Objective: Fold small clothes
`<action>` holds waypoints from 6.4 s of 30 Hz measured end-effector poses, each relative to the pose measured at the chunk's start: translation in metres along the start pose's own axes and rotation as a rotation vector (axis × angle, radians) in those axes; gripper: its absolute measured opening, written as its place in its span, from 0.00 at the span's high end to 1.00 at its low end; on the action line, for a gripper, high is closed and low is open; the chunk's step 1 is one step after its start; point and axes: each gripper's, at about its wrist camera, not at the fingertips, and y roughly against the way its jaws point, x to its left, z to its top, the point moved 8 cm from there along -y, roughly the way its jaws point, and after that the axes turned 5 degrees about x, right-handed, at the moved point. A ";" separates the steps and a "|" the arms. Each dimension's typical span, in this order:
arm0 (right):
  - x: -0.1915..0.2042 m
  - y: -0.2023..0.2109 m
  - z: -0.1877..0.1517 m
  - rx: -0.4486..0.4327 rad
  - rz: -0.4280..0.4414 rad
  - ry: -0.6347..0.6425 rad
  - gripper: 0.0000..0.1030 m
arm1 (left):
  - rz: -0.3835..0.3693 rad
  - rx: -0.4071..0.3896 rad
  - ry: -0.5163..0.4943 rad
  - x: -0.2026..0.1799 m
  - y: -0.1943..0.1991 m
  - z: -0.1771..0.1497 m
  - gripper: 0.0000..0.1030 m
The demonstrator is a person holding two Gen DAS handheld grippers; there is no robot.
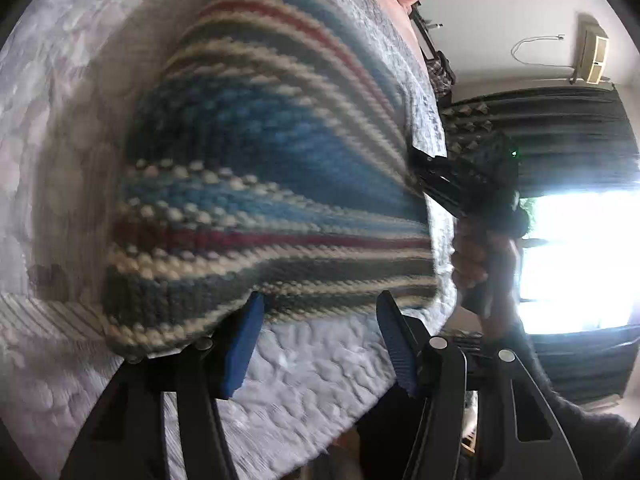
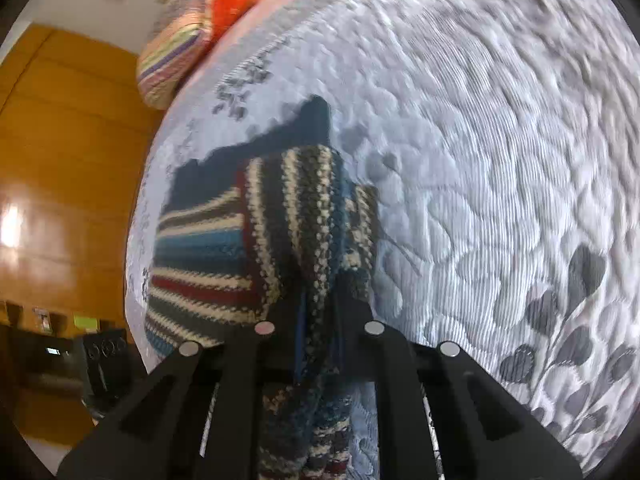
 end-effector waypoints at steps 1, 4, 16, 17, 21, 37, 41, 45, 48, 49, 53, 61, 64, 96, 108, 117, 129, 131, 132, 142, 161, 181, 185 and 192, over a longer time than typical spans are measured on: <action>0.004 0.007 0.001 -0.019 0.007 0.004 0.84 | -0.018 -0.009 -0.038 -0.011 0.010 0.002 0.44; 0.019 0.031 0.004 -0.088 -0.019 0.062 0.84 | -0.021 -0.103 -0.130 -0.040 0.041 0.027 0.43; 0.023 0.004 0.012 0.001 -0.155 0.164 0.94 | 0.223 -0.118 -0.116 -0.025 0.020 0.124 0.44; 0.032 0.013 0.004 -0.001 -0.146 0.192 0.93 | 0.191 -0.132 -0.150 -0.038 0.029 0.116 0.44; 0.047 0.013 -0.049 0.073 -0.167 0.298 0.93 | 0.250 -0.100 -0.238 -0.042 0.017 0.079 0.44; 0.043 0.001 -0.106 0.094 -0.401 0.390 0.94 | 0.397 -0.085 -0.228 -0.007 0.003 0.039 0.51; 0.066 0.033 -0.113 0.036 -0.385 0.387 0.91 | 0.321 -0.128 -0.218 -0.025 0.022 0.022 0.50; 0.062 0.024 -0.136 0.072 -0.412 0.386 0.91 | 0.376 -0.119 -0.141 0.003 0.017 0.002 0.44; 0.037 -0.006 -0.141 0.116 -0.479 0.347 0.93 | 0.388 -0.093 -0.080 0.026 -0.004 0.004 0.43; 0.039 -0.004 -0.141 0.105 -0.475 0.338 0.93 | 0.395 -0.098 -0.087 0.022 -0.004 0.004 0.41; 0.054 0.031 -0.145 0.030 -0.445 0.288 0.87 | 0.391 -0.118 -0.115 0.000 0.014 -0.019 0.37; 0.100 0.111 -0.212 -0.184 -0.608 0.237 0.08 | 0.810 -0.326 -0.207 -0.058 0.072 -0.102 0.17; 0.123 0.132 -0.234 -0.243 -0.717 0.239 0.03 | 0.859 -0.403 -0.235 -0.097 0.094 -0.134 0.16; 0.265 0.256 -0.321 -0.401 -0.719 0.305 0.03 | 0.768 -0.519 -0.314 -0.242 0.168 -0.235 0.15; 0.269 0.250 -0.320 -0.395 -0.717 0.313 0.03 | 0.778 -0.520 -0.297 -0.239 0.170 -0.235 0.15; 0.271 0.248 -0.316 -0.390 -0.702 0.321 0.03 | 0.802 -0.528 -0.296 -0.243 0.175 -0.236 0.15; 0.272 0.250 -0.313 -0.395 -0.696 0.323 0.03 | 0.814 -0.540 -0.304 -0.249 0.177 -0.234 0.15; 0.273 0.250 -0.312 -0.397 -0.696 0.325 0.03 | 0.818 -0.541 -0.307 -0.250 0.177 -0.234 0.15; 0.273 0.250 -0.312 -0.397 -0.696 0.325 0.03 | 0.819 -0.541 -0.307 -0.250 0.178 -0.233 0.15; 0.275 0.249 -0.311 -0.396 -0.689 0.325 0.03 | 0.823 -0.547 -0.308 -0.253 0.179 -0.234 0.15; 0.272 0.242 -0.311 -0.398 -0.679 0.316 0.03 | 0.828 -0.545 -0.306 -0.253 0.180 -0.234 0.15; 0.269 0.239 -0.310 -0.399 -0.672 0.315 0.03 | 0.832 -0.532 -0.310 -0.248 0.175 -0.229 0.15; 0.267 0.239 -0.310 -0.400 -0.672 0.315 0.03 | 0.832 -0.530 -0.311 -0.248 0.174 -0.228 0.15; 0.267 0.239 -0.310 -0.401 -0.674 0.313 0.03 | 0.832 -0.530 -0.311 -0.249 0.174 -0.228 0.15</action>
